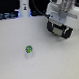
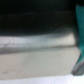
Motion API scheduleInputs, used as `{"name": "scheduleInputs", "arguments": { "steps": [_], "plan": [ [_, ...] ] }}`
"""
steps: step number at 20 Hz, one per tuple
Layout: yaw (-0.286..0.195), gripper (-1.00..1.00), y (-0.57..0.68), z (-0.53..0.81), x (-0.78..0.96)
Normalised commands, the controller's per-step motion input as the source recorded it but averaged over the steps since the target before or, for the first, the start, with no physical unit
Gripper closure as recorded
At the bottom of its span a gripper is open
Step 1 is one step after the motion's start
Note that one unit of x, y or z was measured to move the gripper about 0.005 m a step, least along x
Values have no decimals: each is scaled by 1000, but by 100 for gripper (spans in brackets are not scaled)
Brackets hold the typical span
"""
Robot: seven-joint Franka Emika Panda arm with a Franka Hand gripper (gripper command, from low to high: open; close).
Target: Open the kcup holder, insert the kcup into the holder, and close the kcup holder
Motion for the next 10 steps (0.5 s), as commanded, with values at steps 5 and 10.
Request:
{"name": "scheduleInputs", "arguments": {
  "steps": [5,10],
  "plan": [
    [-73,100,-306,168,933],
    [-69,100,-300,183,935]
  ]
}}
